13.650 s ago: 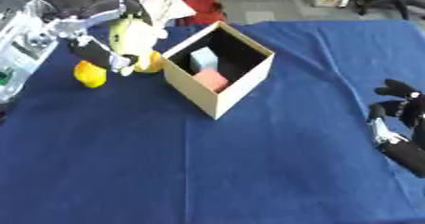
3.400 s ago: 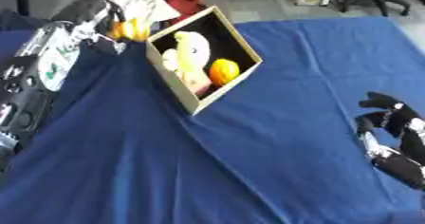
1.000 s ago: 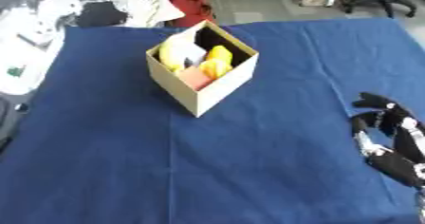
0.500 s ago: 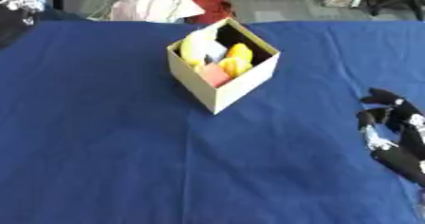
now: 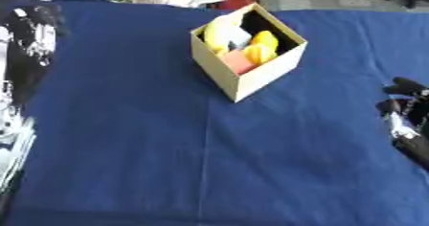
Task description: Pick up objects on the table and place them in the box.
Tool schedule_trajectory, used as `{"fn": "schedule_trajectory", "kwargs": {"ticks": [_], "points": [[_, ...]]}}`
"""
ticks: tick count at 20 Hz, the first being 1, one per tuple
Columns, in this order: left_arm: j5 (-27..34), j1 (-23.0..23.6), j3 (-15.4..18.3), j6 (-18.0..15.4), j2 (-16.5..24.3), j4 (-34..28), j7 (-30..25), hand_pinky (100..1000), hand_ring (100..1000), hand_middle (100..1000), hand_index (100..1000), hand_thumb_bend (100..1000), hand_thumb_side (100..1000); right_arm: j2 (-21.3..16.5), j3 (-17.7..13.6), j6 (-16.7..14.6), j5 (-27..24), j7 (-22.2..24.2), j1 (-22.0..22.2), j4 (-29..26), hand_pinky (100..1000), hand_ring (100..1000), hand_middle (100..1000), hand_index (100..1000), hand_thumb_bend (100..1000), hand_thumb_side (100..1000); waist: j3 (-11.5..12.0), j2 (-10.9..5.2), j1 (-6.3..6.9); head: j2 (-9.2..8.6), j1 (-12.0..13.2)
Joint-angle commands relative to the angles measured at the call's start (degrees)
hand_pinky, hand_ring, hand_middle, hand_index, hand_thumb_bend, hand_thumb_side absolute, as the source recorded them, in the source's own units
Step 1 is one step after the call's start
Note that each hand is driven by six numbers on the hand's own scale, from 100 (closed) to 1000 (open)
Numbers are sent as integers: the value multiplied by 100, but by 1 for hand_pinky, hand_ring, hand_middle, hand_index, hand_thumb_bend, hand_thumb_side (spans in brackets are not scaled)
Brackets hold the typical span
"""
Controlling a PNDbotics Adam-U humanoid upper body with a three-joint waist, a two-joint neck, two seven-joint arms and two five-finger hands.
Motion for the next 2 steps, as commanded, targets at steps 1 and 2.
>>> {"fn": "schedule_trajectory", "kwargs": {"ticks": [1,2], "points": [[-14,-38,-42,-60,-159,123,-130,758,551,554,697,100,717,-87,-43,-1,-57,-38,-28,-134,684,652,722,861,100,382,-31,-39,-57,30,22],[-16,-47,-53,-84,-206,171,-169,758,550,553,697,100,719,-82,-40,0,-64,-40,-24,-137,684,651,722,861,100,382,-40,-35,-57,30,9]]}}
